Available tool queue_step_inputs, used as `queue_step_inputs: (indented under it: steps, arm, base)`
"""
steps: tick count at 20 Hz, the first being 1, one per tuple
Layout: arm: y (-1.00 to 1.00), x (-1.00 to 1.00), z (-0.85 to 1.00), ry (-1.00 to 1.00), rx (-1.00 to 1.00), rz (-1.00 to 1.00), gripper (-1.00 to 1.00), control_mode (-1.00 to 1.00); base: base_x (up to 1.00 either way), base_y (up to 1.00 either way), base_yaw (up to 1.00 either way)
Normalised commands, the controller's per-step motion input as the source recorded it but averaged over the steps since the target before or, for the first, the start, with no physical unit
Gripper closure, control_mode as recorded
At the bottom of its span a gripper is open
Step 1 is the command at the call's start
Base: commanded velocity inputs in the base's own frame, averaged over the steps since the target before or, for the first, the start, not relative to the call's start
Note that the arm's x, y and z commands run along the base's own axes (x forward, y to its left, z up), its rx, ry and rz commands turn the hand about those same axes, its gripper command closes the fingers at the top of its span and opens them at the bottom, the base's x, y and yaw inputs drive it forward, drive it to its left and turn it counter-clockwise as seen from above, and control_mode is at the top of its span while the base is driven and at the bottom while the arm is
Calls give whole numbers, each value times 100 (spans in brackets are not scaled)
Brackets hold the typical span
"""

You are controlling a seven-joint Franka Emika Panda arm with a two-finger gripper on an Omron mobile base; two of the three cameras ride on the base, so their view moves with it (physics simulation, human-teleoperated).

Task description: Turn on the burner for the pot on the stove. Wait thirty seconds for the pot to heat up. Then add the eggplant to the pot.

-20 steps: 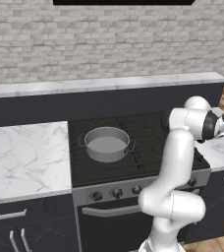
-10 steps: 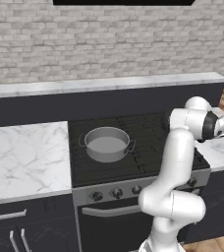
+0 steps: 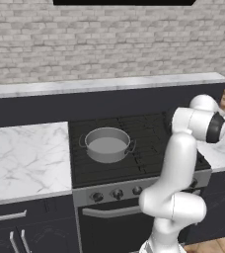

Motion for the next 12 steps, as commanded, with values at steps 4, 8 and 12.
queue_step_inputs:
  steps: [4,8,12]
  arm:
    - [20,-14,100,15,-9,27,100,-100]
    - [20,-21,100,41,-12,12,100,-100]
    - [30,-24,42,31,-6,2,100,-100]
  base:
    - [0,0,0]
    - [0,0,0]
    - [0,0,0]
